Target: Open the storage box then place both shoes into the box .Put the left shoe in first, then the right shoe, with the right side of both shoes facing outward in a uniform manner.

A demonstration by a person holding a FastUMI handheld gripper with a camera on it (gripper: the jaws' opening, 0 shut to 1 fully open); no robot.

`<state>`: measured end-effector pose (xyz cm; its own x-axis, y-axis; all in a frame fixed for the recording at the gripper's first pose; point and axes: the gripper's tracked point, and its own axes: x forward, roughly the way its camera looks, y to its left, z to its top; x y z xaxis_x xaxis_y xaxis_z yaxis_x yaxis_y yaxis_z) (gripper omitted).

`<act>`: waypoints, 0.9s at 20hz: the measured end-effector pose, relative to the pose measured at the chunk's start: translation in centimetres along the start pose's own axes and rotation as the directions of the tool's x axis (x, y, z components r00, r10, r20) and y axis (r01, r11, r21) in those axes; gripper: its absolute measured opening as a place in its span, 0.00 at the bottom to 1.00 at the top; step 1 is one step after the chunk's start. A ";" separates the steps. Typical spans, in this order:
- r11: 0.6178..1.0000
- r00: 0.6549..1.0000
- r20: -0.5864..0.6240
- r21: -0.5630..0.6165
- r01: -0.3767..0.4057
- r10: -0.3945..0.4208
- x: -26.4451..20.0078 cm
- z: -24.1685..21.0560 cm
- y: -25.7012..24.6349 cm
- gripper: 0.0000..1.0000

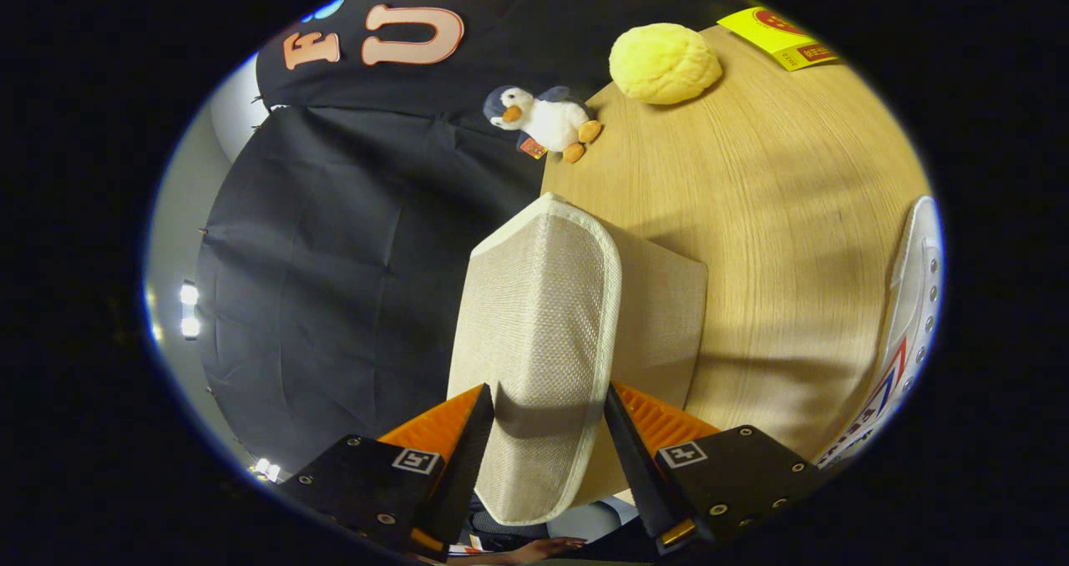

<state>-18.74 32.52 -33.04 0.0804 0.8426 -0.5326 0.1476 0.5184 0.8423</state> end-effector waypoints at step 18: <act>0.966 0.980 0.089 -0.207 -0.154 0.176 -5.5 2.6 13.9 0.27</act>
<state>-14.54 34.72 -18.59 0.1929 0.9041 -0.3813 -0.0737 0.4009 0.9132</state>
